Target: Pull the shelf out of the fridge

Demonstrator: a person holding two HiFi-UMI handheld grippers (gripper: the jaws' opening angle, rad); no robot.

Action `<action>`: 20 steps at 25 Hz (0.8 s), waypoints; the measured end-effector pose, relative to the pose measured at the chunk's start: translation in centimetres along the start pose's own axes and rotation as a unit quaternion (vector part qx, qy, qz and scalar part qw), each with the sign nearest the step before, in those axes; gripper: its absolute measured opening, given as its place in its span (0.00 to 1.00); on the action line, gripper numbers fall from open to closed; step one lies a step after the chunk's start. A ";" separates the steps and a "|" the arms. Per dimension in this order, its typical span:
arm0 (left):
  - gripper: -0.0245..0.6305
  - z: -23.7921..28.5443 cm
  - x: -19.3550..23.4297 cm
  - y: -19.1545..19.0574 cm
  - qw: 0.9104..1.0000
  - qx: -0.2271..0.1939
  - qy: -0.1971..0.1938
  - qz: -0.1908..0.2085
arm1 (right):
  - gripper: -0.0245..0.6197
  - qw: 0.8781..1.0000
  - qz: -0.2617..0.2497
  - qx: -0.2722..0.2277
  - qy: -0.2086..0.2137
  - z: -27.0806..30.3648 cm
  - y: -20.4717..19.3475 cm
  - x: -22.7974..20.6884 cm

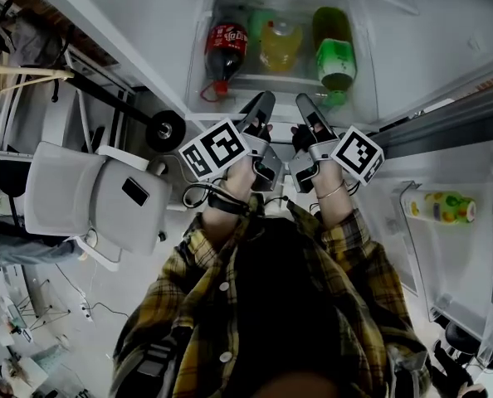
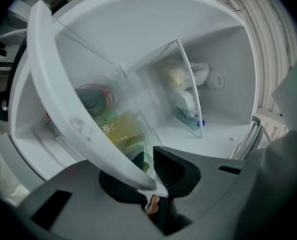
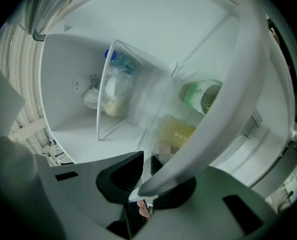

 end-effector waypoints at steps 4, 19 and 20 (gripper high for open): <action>0.14 -0.9 -0.1 -0.3 1.000 0.001 -0.001 0.001 | 0.14 1.000 0.001 0.000 0.001 -0.7 -0.8 0.2; 0.14 -3.3 -0.9 -1.3 1.000 0.009 -0.011 0.009 | 0.14 1.000 -0.005 -0.007 -0.004 -2.8 -2.6 0.8; 0.14 -3.4 -0.9 -1.3 1.000 0.009 -0.012 0.009 | 0.14 1.000 -0.007 -0.007 -0.004 -2.8 -2.7 0.9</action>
Point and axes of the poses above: the fingertips, and each gripper's own axes: z forward along the fingers, x to its left, y out of its top, the point moved 2 cm from there along -z, backward along the fingers, and after that the axes turned 6 degrees about -y, right-handed, at the moved point
